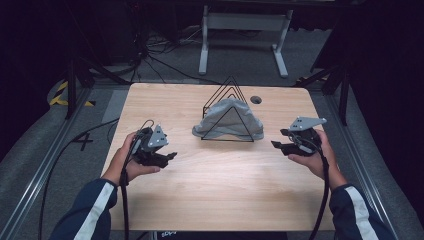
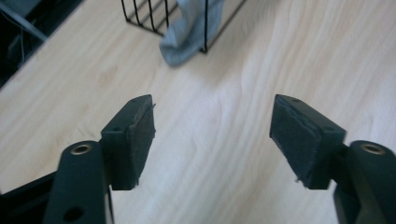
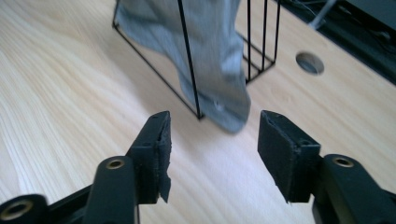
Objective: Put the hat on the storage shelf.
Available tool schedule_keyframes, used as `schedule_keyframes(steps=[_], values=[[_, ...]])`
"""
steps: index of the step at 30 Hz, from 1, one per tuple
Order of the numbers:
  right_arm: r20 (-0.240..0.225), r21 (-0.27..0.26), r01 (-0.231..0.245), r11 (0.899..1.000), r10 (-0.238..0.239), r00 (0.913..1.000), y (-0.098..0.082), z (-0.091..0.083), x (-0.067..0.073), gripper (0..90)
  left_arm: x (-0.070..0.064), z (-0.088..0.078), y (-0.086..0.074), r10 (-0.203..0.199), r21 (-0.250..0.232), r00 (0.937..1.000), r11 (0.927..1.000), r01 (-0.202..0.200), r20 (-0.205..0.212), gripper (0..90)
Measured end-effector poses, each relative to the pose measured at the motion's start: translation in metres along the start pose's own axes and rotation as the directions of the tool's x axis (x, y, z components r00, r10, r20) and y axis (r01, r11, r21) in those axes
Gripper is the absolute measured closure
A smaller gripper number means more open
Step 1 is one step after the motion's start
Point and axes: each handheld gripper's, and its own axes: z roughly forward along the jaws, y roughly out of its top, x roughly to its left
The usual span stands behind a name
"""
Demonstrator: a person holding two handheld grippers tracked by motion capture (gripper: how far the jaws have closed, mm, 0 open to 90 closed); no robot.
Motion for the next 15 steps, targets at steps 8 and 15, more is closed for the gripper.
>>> schedule_keyframes(steps=[8, 15], values=[[0.016, 0.041, -0.017, 0.999, 0.016, 0.9997, -0.044, -0.005, 0.008, 37.7, -0.014, -0.003, -0.049, -0.03, 0.042, 0.9995, 0.9986, 0.03, 0.006, 27.4], [0.014, 0.033, -0.049, 0.998, 0.048, 0.9987, -0.083, -0.011, 0.015, 34.5, -0.025, -0.001, -0.09, -0.075, 0.068, 0.997, 0.995, 0.074, 0.02, 24.8]])
